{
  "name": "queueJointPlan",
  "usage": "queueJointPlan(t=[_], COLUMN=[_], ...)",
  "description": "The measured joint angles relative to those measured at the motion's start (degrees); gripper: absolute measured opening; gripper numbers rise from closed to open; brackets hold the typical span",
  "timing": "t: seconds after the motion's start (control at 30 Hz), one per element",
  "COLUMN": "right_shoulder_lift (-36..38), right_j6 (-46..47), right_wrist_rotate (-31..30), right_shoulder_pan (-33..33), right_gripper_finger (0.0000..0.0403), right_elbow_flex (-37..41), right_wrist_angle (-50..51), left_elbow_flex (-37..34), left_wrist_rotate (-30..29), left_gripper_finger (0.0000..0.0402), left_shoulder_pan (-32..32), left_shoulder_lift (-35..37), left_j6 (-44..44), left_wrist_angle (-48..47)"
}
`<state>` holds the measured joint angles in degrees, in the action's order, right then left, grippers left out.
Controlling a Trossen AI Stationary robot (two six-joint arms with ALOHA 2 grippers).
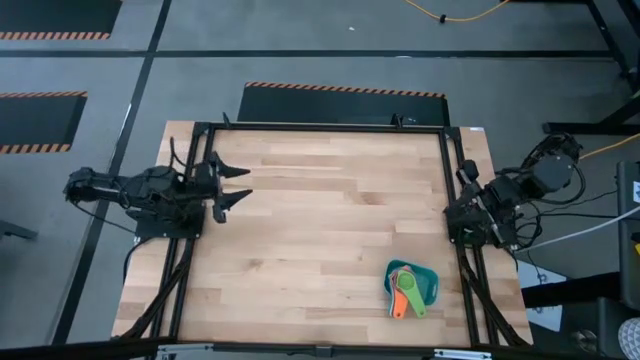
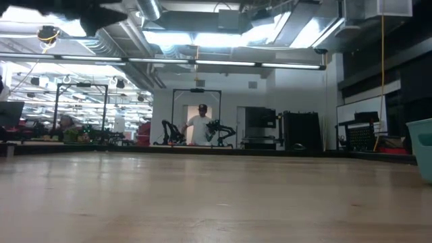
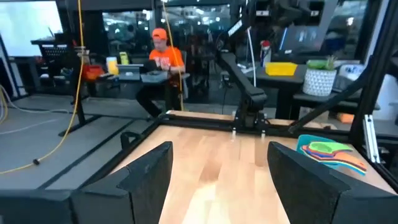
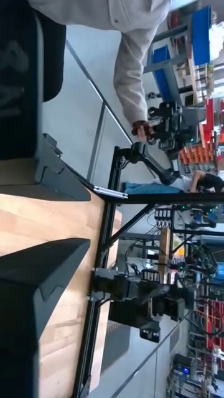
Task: Nest measuring cups in basket
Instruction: Return to Home Position
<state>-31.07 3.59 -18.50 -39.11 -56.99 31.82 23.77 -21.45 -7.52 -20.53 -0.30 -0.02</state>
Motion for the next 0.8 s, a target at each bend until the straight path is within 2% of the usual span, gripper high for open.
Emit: queueJointPlan(t=[0.23, 0.53, 0.73, 0.8], right_shoulder_lift=[3.4, 7.1, 9.1, 9.6], right_j6=[0.4, 0.6, 0.6, 0.6], right_wrist_rotate=[0.0, 0.0, 0.0, 0.0], right_shoulder_pan=[0.0, 0.0, 0.1, 0.3], right_gripper_finger=[0.0112, 0.0112, 0.0112, 0.0112], right_elbow_flex=[6.2, 10.8, 12.5, 12.8], right_wrist_angle=[-3.0, -5.5, -6.2, -6.3], left_elbow_flex=[-9.2, -17.5, -22.5, -23.3], left_wrist_rotate=[2.9, 2.8, 2.6, 2.6], left_gripper_finger=[0.0256, 0.0256, 0.0256, 0.0256], left_shoulder_pan=[2.7, 3.6, 3.6, 3.6], left_shoulder_lift=[9.7, 20.0, 20.4, 20.4], left_j6=[-0.4, -0.7, -1.0, -1.7], left_wrist_angle=[3.8, 3.7, 8.2, 6.6])
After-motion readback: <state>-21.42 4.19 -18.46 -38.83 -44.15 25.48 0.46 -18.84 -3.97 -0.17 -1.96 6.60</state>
